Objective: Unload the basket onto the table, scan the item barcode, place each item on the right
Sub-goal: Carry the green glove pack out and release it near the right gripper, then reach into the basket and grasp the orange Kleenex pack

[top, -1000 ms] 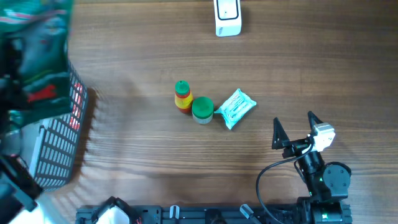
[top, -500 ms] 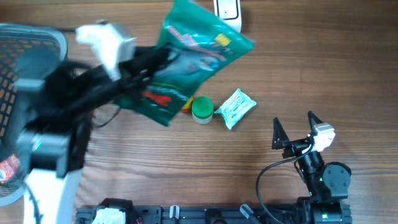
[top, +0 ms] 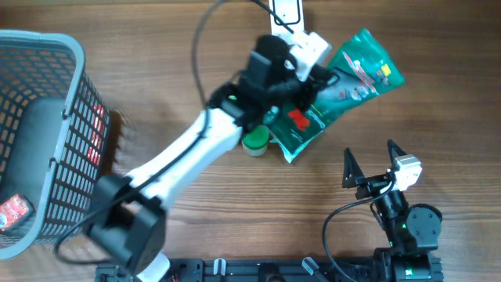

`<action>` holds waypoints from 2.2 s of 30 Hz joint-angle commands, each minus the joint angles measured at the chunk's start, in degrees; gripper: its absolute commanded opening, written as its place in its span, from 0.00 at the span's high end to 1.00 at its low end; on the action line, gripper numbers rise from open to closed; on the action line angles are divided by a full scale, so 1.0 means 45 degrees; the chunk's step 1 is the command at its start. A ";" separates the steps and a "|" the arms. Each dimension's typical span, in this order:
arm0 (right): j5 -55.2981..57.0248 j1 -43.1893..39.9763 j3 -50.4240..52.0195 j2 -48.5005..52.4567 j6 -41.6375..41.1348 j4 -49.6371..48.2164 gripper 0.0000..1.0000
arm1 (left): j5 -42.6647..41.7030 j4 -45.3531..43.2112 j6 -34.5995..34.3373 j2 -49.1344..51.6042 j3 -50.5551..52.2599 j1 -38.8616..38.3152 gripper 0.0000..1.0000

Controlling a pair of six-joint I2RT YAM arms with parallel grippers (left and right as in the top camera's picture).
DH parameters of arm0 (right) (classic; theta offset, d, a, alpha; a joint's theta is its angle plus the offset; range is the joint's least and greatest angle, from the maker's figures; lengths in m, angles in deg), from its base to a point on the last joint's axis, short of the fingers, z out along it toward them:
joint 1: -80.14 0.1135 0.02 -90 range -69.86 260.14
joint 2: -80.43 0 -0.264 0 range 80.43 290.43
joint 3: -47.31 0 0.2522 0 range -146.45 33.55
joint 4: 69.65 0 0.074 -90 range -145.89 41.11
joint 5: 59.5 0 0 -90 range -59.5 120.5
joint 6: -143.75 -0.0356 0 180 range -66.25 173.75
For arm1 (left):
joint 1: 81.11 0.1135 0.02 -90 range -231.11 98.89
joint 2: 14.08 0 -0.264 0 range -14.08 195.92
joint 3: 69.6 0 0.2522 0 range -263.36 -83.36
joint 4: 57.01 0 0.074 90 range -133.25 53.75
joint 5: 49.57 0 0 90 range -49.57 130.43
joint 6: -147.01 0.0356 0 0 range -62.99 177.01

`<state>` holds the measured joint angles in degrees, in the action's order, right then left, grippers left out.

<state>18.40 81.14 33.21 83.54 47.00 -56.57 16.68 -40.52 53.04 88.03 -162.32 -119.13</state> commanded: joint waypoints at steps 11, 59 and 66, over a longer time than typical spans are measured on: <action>0.0078 0.0063 0.0010 -0.0044 0.0160 -0.0044 0.00 | 0.3512 -0.1695 -0.3648 0.3123 -0.0121 -0.2365 0.96; 0.0078 0.0063 0.0010 -0.0044 0.0155 -0.0044 0.00 | 1.1166 1.1934 -0.6611 -0.6562 -0.0121 1.6145 0.00; 0.0078 0.0063 0.0010 -0.0044 0.0165 -0.0044 0.00 | 1.3109 1.3673 -0.6557 -0.3405 -0.0121 1.8034 0.08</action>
<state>18.40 81.14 33.21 83.54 47.00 -56.57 67.74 17.88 24.54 67.24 -162.84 -40.38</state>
